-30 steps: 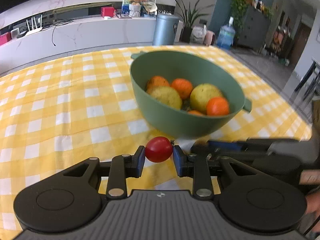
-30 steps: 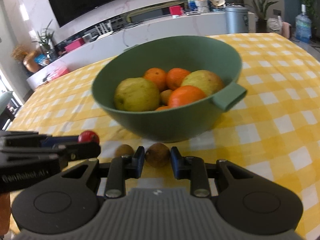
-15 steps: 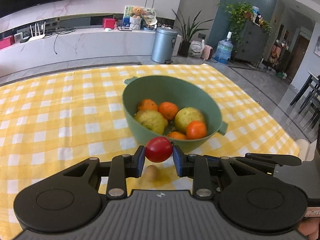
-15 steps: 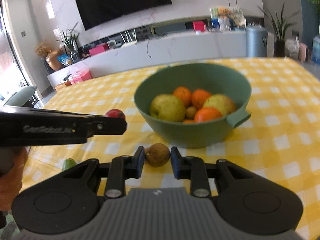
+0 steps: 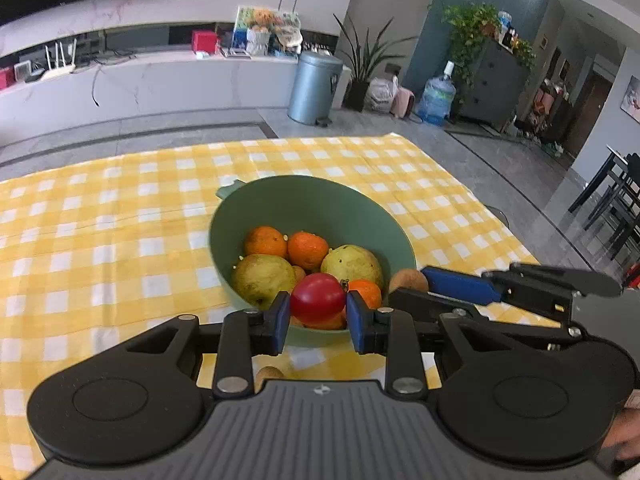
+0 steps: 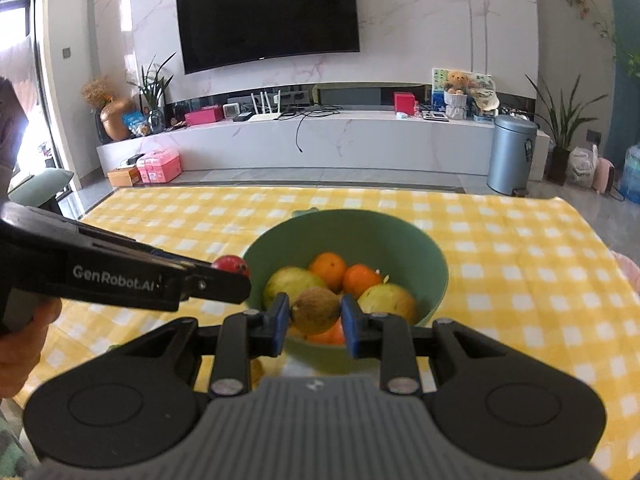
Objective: Organize fruits
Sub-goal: 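Carry the red fruit and brown fruit over the green colander with both tools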
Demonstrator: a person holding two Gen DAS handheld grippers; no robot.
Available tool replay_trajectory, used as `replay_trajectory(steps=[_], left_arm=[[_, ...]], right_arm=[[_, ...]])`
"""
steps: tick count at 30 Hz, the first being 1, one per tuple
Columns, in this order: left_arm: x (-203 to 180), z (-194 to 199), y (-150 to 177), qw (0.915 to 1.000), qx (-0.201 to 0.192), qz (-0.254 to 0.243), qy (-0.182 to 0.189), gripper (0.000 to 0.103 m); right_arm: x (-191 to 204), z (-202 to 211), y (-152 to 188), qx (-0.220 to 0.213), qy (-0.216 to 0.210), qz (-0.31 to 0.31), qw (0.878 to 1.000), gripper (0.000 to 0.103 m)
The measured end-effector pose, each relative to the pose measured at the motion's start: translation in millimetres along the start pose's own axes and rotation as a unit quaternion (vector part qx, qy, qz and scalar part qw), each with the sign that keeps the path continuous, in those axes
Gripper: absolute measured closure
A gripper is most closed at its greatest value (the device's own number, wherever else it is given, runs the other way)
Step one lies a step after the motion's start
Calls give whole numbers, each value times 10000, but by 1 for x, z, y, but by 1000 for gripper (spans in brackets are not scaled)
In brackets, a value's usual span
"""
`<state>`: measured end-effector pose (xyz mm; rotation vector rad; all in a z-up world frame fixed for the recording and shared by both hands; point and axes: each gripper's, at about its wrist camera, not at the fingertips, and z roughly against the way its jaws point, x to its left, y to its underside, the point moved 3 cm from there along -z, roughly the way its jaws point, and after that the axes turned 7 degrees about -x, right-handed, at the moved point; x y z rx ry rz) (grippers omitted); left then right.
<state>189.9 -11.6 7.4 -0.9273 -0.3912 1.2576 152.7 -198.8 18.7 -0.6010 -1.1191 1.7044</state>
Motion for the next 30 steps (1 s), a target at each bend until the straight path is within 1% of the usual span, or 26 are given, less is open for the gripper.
replay_trajectory(steps=[3, 6, 11, 14, 18, 23, 27, 30], left_arm=[[3, -13, -3, 9998, 189, 40, -3, 70], [6, -28, -3, 9993, 368, -36, -91, 70], [13, -43, 2, 9980, 576, -166, -186, 70], [16, -49, 3, 9976, 651, -181, -151, 70], [17, -54, 1, 9971, 694, -236, -216, 70], [24, -59, 0, 9974, 678, -153, -190, 70], [25, -62, -2, 9974, 643, -166, -293, 70], [23, -66, -1, 9970, 696, -159, -290, 68]], right_arm=[[-6, -13, -7, 120, -65, 184, 9997, 79], [-11, -28, -9, 295, -137, 376, 9988, 79], [-14, -57, -7, 571, -283, 643, 9959, 79], [-18, -69, -2, 700, -348, 675, 9947, 79], [-20, -83, 2, 800, -428, 705, 9934, 79], [-21, -92, 3, 853, -550, 639, 9928, 79], [-20, -100, 5, 936, -552, 616, 9922, 79], [-18, -107, 8, 1026, -552, 619, 9913, 79]])
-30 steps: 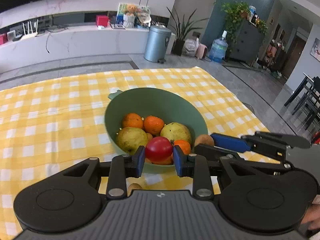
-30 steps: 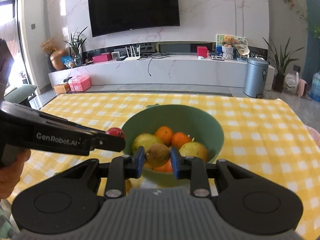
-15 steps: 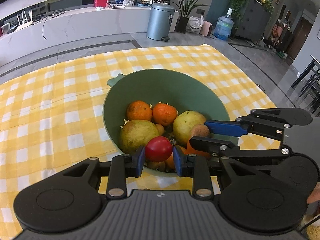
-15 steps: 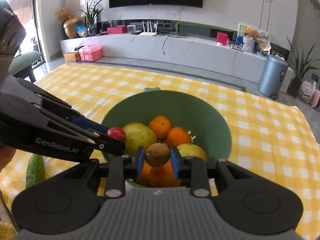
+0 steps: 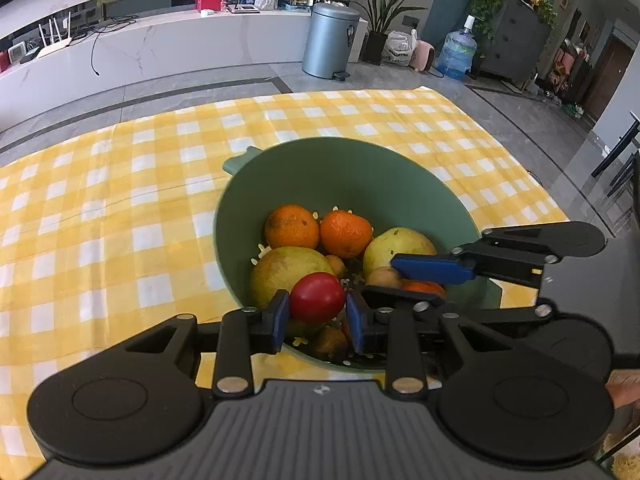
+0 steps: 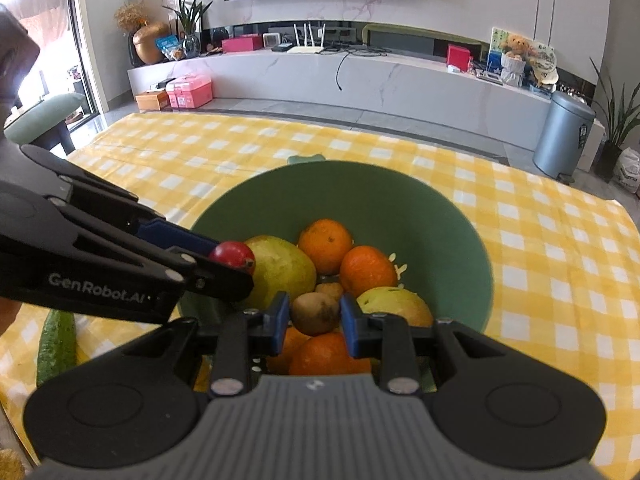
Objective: Organize fruits
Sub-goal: 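Carry the red fruit and brown fruit over the green colander with both tools, then open both tools to drop the red and brown fruits into the colander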
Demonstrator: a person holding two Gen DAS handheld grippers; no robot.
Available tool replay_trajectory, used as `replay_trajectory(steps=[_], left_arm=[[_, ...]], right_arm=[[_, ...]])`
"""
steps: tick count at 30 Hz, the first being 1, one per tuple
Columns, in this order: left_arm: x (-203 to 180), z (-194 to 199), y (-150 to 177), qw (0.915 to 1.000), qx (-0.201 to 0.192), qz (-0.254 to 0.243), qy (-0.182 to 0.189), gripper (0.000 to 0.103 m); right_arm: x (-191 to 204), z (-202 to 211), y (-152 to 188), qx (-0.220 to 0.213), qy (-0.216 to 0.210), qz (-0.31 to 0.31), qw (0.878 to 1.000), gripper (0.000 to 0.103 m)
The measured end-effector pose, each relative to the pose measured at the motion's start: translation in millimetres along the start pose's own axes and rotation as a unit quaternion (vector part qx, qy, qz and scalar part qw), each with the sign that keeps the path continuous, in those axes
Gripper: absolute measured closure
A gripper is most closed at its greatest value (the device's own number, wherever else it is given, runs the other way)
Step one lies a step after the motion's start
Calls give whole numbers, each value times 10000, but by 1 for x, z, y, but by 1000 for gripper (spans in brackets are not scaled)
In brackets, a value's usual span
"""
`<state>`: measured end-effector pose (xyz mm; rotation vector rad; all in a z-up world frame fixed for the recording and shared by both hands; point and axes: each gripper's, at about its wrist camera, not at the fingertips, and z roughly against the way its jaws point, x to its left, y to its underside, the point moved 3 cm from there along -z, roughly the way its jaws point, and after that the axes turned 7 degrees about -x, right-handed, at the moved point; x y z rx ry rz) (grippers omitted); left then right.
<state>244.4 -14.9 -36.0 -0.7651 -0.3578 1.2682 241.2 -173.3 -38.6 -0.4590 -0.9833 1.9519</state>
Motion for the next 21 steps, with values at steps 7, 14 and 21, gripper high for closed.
replay_trajectory(steps=[7, 14, 21], left_arm=[[-1, -2, 2, 9999, -40, -108, -33, 63], [-3, 8, 1, 9997, -225, -83, -24, 48], [-8, 26, 0, 9990, -453, -38, -26, 42]], right_arm=[[5, -8, 1, 113, 101, 270, 9995, 79], [3, -4, -1, 106, 103, 176, 9997, 78], [7, 11, -3, -42, 155, 115, 9998, 55]])
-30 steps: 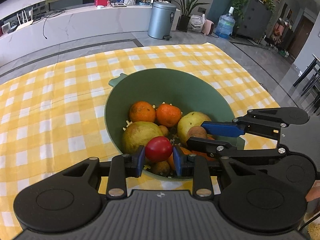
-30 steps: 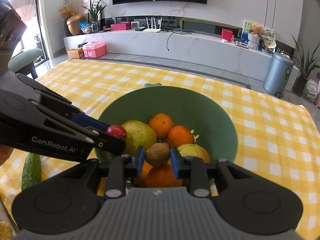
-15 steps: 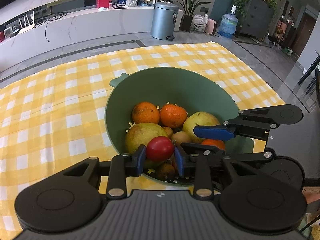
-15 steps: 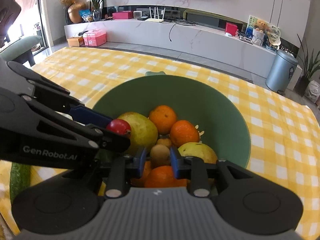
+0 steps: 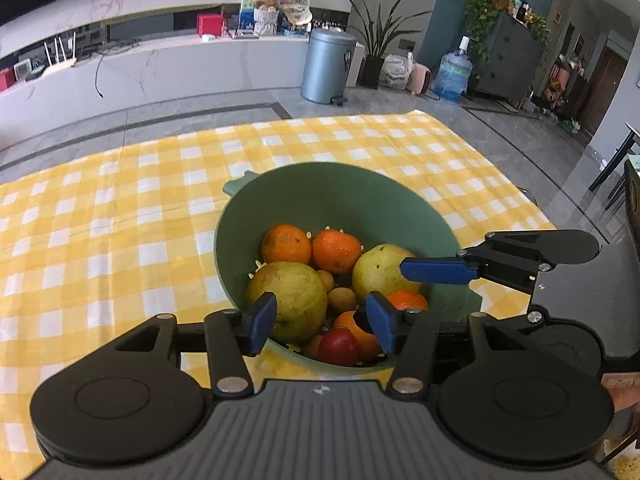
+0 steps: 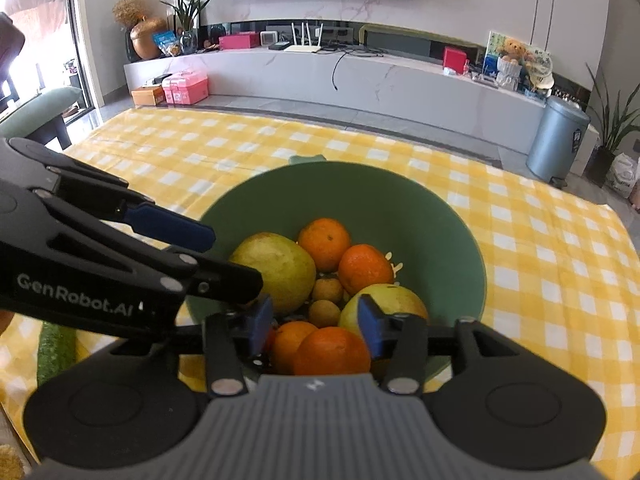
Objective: Organize fruits
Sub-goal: 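Open both tools to drop the red and brown fruits into the colander, then move the left tool to the cucumber while the right tool approaches a brown fruit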
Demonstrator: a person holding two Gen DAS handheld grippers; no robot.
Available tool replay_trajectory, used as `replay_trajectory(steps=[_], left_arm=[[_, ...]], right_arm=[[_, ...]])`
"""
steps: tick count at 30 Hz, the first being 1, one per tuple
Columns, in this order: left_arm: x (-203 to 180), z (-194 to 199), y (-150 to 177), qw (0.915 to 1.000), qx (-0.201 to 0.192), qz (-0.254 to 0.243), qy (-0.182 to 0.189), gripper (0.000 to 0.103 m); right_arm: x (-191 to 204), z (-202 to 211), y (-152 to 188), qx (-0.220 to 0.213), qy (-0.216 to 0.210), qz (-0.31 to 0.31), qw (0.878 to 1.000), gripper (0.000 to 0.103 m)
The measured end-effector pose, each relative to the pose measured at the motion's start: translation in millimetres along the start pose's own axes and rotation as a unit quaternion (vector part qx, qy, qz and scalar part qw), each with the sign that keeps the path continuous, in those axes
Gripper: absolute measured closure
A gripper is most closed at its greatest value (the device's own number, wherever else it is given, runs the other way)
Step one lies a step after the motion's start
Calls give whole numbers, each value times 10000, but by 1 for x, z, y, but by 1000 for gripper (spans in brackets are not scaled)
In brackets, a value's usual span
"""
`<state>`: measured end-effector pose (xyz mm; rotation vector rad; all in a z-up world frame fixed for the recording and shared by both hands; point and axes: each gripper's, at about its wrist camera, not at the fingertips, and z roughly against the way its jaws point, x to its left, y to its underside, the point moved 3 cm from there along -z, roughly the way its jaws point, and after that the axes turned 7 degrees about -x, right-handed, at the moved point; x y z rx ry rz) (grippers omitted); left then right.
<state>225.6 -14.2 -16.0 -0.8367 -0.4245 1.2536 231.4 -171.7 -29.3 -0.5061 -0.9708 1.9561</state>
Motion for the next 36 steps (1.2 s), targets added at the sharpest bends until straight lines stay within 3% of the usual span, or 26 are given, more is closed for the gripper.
replay_trajectory(steps=[8, 14, 23, 30, 36], left_arm=[[-2, 37, 2, 9990, -399, 211, -61, 41], [3, 62, 22, 9980, -250, 461, -349, 40], [20, 90, 59, 9909, -115, 960, -933, 40], [47, 94, 88, 9740, 236, 1662, -1519, 40], [67, 94, 110, 9583, 525, 2242, -1693, 40]], right_arm=[[9, 37, -4, -523, 269, -139, 9982, 43], [18, 69, 10, -897, 765, -663, 9908, 40], [38, 89, 41, -1042, 950, -1415, 9799, 36], [59, 72, 65, -752, 872, -1488, 9821, 34], [64, 56, 72, -590, 868, -1437, 9840, 34]])
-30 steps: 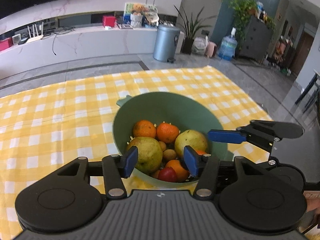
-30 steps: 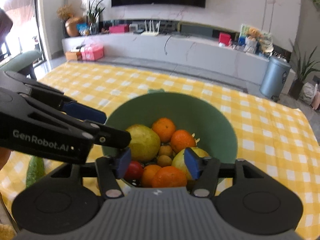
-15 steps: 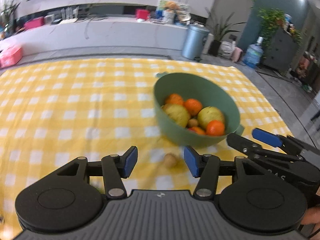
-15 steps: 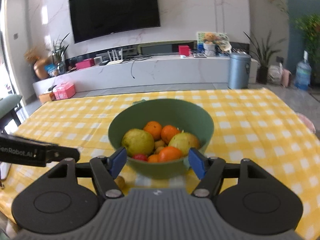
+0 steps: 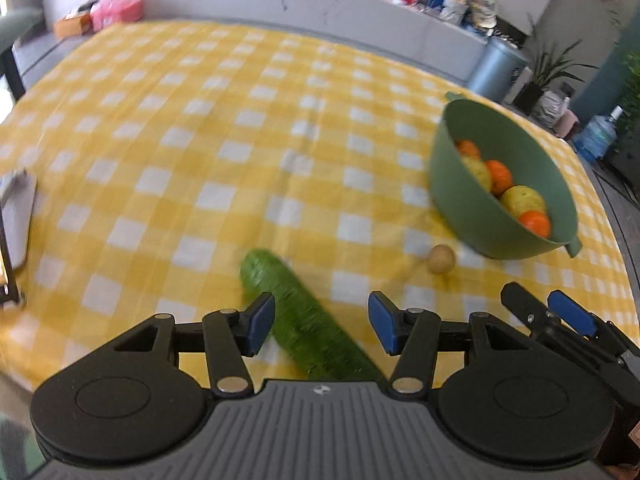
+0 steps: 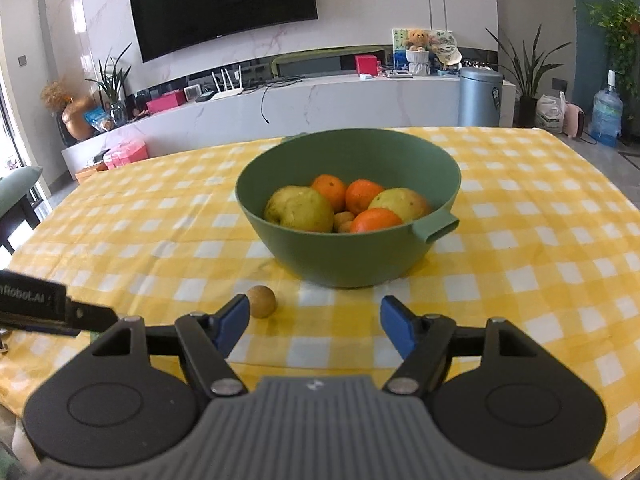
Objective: Organize fruits
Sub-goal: 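Move the left tool to the cucumber while the right tool approaches a brown fruit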
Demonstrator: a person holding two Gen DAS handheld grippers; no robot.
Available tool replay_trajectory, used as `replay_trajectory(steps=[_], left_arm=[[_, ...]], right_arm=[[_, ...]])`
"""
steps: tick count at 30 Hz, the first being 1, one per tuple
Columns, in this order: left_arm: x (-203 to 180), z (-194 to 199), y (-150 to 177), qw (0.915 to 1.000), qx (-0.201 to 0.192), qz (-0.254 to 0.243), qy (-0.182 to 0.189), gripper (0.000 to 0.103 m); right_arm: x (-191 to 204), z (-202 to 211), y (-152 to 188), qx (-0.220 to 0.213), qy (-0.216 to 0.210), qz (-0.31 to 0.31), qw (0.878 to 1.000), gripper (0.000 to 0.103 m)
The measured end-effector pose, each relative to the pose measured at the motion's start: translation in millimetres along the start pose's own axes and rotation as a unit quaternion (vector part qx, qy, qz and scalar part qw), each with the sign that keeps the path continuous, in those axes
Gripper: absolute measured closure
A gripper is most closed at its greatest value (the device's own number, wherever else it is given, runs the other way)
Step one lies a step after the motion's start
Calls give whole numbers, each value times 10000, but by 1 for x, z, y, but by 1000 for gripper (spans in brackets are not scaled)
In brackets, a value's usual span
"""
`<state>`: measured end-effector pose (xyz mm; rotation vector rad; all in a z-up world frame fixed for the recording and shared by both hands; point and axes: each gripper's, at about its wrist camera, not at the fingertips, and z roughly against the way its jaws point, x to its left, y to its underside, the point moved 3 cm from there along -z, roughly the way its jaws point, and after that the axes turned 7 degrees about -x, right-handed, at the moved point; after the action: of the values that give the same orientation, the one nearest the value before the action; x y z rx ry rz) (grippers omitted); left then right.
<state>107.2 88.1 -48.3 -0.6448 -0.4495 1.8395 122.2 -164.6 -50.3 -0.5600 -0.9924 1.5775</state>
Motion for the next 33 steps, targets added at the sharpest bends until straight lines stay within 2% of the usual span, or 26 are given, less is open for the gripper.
replay_trajectory(steps=[7, 10, 14, 22, 27, 33], left_arm=[[9, -8, 17, 9982, 259, 541, 59, 40], [12, -18, 20, 9974, 279, 662, -18, 35], [12, -26, 23, 9969, 194, 761, -51, 34], [-3, -32, 21, 9994, -35, 217, -250, 38], [-8, -31, 19, 9999, -103, -62, -76, 44], [-16, -38, 5, 9986, -81, -417, 330, 52]], right_arm=[[-2, -10, 2, 140, -20, -142, 9998, 34], [-1, -12, 3, 174, -59, -145, 9997, 34], [3, -15, 4, 224, -126, -90, 9996, 34], [9, -24, 7, 364, -225, 23, 9991, 34], [9, -26, 8, 412, -271, -1, 9988, 34], [12, -32, 7, 423, -328, 18, 9986, 34]])
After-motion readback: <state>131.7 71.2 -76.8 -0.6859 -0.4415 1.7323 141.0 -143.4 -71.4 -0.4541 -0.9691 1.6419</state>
